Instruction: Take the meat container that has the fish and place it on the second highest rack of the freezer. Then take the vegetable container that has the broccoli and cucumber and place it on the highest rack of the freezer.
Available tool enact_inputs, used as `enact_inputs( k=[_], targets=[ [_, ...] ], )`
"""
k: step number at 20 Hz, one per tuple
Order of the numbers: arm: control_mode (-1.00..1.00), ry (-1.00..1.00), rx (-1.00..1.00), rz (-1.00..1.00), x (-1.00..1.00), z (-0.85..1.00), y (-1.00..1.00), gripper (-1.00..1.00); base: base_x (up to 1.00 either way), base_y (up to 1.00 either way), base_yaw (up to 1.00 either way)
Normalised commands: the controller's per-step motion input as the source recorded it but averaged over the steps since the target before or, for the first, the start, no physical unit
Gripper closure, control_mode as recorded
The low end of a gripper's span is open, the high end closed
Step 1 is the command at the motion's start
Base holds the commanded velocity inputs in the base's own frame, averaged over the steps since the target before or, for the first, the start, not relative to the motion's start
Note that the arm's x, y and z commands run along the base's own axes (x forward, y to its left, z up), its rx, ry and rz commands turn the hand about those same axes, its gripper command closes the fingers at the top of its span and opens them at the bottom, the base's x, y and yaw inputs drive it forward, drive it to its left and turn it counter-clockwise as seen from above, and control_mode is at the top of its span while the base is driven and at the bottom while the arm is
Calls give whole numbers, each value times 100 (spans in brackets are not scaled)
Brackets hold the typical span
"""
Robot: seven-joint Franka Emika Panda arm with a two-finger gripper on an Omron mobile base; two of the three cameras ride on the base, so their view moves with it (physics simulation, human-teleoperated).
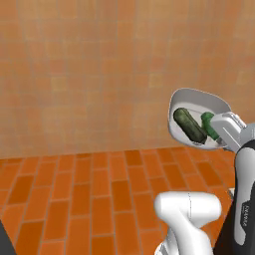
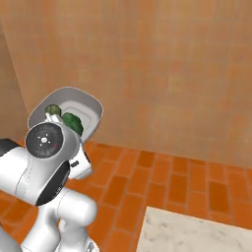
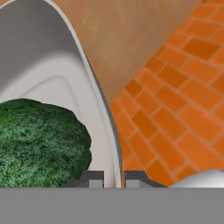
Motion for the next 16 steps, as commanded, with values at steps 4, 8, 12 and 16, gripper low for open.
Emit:
enact_inputs(
  k=[4,8,12,16],
  targets=[
    [100,0,0,0,0,0,0,100,23,-23,55],
    [100,0,0,0,0,0,0,100,0,-25,74],
    [100,0,0,0,0,0,0,100,8,-28,80],
    [100,0,0,0,0,0,0,100,62,-29,79]
  ],
)
